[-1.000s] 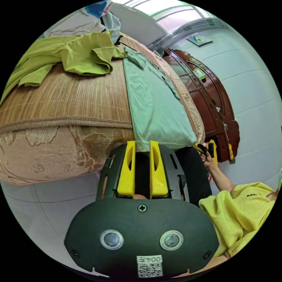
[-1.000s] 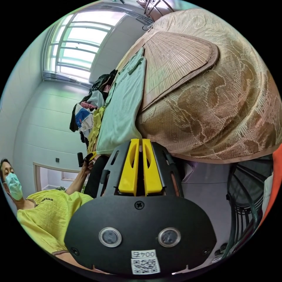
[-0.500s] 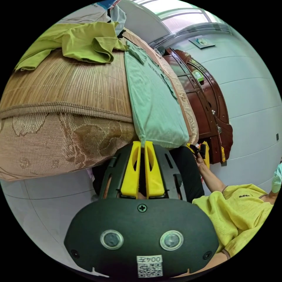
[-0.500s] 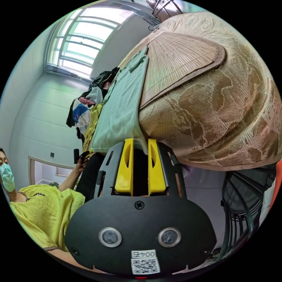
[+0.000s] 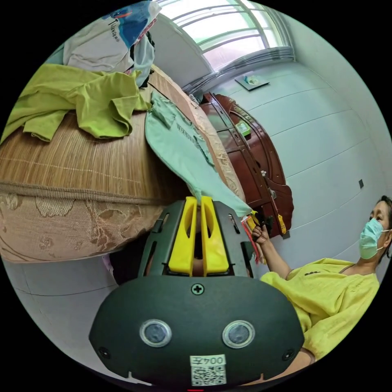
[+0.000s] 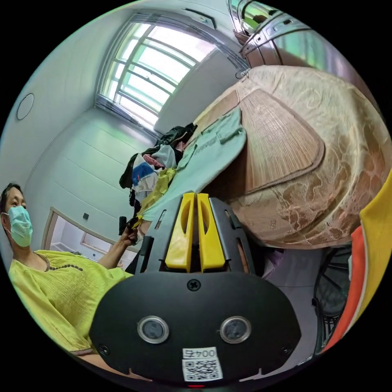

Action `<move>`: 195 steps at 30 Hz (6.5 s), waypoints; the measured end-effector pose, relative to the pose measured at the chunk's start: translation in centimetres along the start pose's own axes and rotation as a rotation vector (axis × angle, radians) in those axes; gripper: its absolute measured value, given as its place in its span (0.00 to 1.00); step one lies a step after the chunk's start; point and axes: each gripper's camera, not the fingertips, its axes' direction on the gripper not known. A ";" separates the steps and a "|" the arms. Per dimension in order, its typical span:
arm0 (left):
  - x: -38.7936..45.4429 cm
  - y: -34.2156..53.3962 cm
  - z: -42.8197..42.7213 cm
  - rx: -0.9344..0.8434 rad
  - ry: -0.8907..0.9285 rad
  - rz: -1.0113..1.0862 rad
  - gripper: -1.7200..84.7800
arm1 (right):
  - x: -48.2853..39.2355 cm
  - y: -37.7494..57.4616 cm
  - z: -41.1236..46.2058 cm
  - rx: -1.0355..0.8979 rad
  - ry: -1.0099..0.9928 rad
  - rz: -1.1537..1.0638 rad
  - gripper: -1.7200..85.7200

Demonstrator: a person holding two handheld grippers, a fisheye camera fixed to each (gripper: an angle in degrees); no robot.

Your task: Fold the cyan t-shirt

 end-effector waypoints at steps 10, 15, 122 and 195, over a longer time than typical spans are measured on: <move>5.8 5.4 -7.9 0.028 -0.004 0.035 0.04 | -10.7 4.2 -7.1 0.044 -0.065 -0.016 0.01; 7.3 10.4 -10.9 0.005 -0.003 0.011 0.04 | -13.0 9.8 -10.5 0.078 -0.092 0.032 0.01; -15.7 17.7 16.0 -0.085 -0.572 0.304 0.04 | 38.7 14.5 -7.7 0.221 -0.036 0.526 0.12; -37.5 -11.0 23.9 -0.156 -0.715 0.407 0.10 | 47.8 -10.2 12.7 -0.132 0.352 -0.073 0.12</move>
